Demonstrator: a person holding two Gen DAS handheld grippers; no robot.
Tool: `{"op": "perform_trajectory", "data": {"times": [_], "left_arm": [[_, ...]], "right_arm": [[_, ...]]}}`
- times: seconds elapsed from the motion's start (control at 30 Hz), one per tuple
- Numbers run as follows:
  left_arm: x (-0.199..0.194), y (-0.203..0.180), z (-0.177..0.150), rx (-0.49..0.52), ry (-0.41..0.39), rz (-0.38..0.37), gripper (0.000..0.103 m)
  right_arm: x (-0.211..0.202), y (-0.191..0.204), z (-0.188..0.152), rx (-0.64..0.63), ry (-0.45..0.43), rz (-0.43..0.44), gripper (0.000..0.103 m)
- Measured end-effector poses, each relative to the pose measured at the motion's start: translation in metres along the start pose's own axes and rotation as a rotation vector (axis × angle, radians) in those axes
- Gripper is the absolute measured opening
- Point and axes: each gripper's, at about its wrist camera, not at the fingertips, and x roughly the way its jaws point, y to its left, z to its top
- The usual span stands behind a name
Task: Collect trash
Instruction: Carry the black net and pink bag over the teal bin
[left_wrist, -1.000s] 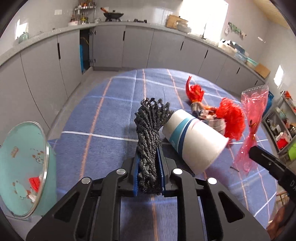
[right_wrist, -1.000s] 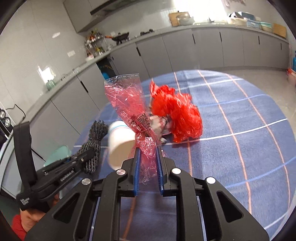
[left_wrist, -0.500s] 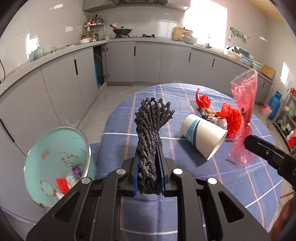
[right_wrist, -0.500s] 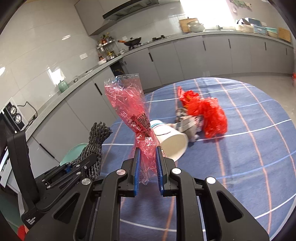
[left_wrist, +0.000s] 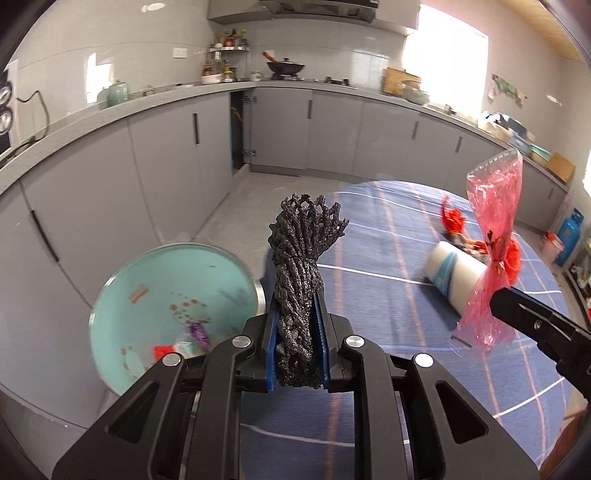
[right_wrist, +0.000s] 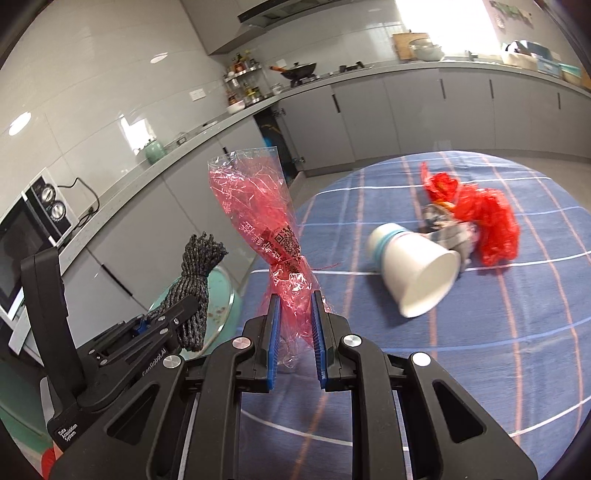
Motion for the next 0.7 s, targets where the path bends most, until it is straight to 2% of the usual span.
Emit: {"op": "perform_trajectory", "data": {"times": [0.3, 0.7], "left_arm": [[-0.008, 0.050, -0.003, -0.052, -0.010, 0.078, 0.017], [-0.008, 0.107, -0.006, -0.128, -0.007, 0.145, 0.017]], "right_arm": [[0.022, 0.040, -0.003, -0.044, 0.041, 0.056, 0.017], [0.053, 0.092, -0.005, -0.103, 0.087, 0.122, 0.017]]}}
